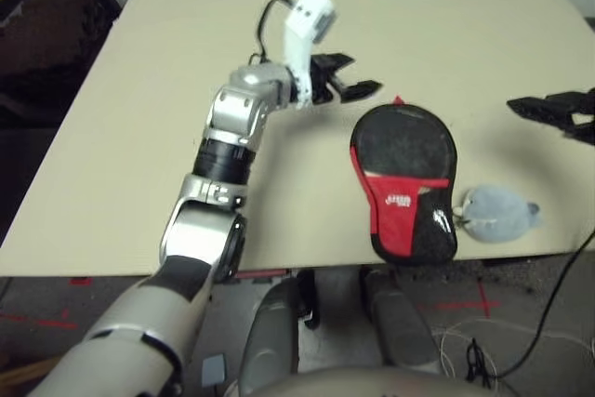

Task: Store the ping-pong paddle in its case and zip it.

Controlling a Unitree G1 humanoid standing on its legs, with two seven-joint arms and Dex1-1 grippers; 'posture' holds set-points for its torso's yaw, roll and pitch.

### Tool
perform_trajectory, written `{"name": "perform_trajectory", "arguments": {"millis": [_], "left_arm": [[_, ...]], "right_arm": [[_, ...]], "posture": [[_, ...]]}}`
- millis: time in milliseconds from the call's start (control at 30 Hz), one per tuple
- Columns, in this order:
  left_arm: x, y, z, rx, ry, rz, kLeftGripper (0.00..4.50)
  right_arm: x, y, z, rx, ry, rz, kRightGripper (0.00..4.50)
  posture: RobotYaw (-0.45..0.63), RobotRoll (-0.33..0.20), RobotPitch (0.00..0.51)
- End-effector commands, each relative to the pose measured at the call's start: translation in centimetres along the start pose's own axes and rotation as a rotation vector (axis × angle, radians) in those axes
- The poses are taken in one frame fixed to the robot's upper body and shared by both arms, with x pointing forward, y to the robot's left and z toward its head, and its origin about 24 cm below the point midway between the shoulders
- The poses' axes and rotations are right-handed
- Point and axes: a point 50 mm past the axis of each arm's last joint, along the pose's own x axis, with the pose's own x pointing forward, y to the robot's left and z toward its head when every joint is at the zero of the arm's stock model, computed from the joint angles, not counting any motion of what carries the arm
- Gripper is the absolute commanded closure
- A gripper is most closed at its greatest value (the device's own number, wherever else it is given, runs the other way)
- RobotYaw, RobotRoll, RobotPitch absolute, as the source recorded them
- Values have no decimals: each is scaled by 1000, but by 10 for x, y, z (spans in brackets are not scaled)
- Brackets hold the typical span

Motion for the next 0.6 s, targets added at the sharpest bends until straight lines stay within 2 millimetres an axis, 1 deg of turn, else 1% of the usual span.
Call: {"name": "perform_trajectory", "arguments": {"millis": [33,100,133,200,300,400,500,600], "left_arm": [[-23,37,-33,-19,-15,269,0],[-31,44,-44,-2,-15,337,0],[-35,46,-51,16,-6,361,0],[-43,50,-63,62,8,411,0],[-56,58,-75,88,10,508,0],[-69,65,-80,120,-2,601,0],[-82,72,-81,182,-11,684,0],[-87,73,-83,201,-14,740,0]], "right_arm": [[30,-19,-26,-40,-151,-303,30],[38,-27,-33,-27,-197,-401,30],[42,-29,-35,-64,-223,-429,30],[48,-30,-36,-153,-272,-458,30],[56,-28,-39,-203,-311,-471,30],[59,-32,-45,-228,-311,-507,30],[59,-42,-53,-260,-288,-559,30],[59,-49,-63,-241,-255,-569,30]], "posture": [[-226,0,226],[-218,0,229],[-214,0,231],[-206,0,234],[-195,0,245],[-186,0,252],[-164,0,256],[-143,0,252]]}}
